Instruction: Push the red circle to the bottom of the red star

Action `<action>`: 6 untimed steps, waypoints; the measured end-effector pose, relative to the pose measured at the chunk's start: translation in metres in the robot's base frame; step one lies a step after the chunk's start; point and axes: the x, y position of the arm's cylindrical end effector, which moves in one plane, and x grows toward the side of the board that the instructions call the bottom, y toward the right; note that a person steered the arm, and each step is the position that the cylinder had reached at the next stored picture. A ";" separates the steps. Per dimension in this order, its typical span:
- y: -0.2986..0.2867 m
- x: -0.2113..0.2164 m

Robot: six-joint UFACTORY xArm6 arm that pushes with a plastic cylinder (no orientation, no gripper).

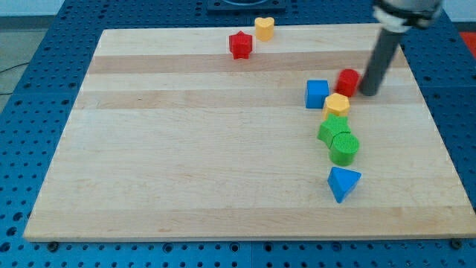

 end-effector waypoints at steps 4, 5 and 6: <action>-0.028 0.002; -0.073 -0.034; -0.137 -0.073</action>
